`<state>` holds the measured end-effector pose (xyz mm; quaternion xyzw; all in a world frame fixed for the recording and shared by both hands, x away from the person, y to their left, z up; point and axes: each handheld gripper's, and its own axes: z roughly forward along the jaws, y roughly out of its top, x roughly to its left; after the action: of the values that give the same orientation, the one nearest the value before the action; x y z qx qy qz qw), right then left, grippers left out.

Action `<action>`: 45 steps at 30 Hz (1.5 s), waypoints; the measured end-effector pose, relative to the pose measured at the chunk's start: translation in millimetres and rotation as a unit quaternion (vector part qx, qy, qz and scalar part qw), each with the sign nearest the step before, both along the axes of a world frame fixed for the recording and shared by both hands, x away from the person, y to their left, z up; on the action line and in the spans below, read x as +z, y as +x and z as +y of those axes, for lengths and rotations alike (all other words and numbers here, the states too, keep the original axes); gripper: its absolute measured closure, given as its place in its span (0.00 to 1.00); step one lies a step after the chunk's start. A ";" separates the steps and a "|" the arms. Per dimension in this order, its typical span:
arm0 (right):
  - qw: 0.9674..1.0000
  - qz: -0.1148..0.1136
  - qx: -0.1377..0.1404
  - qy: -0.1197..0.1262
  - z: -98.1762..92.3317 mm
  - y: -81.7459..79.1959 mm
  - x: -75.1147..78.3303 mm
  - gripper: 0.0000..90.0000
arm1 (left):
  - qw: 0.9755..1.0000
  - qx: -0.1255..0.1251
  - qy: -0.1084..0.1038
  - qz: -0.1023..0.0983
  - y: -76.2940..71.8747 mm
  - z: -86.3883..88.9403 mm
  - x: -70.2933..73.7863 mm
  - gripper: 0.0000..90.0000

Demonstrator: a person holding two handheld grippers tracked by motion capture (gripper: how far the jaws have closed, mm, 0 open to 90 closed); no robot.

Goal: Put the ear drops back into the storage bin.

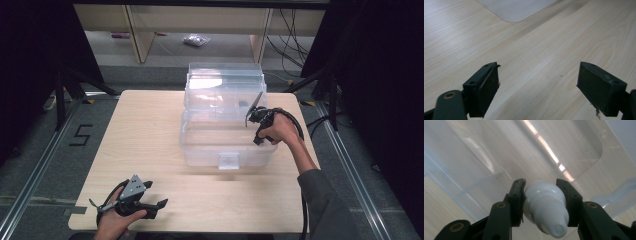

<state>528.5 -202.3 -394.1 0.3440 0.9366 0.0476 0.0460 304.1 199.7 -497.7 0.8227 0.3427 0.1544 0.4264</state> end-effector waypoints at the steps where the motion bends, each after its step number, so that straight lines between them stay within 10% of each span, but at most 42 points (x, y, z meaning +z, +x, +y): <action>1: 1.000 0.005 -0.013 -0.004 1.3 0.2 -1.5 0.67 | 1.000 0.000 0.000 0.000 0.0 0.0 0.0 0.19; 26: 0.999 0.028 -0.027 -0.024 6.7 11.2 -41.7 0.67 | 1.000 -0.001 -0.005 0.000 0.3 -0.3 -0.8 0.19; 45: 0.999 0.036 -0.029 -0.028 7.0 8.0 -39.2 0.66 | 1.000 -0.001 0.000 0.001 0.1 -0.1 0.0 0.19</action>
<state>536.5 -195.3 -433.3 0.3707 0.9284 0.0073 0.0235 304.1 199.6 -497.8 0.8232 0.3423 0.1535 0.4262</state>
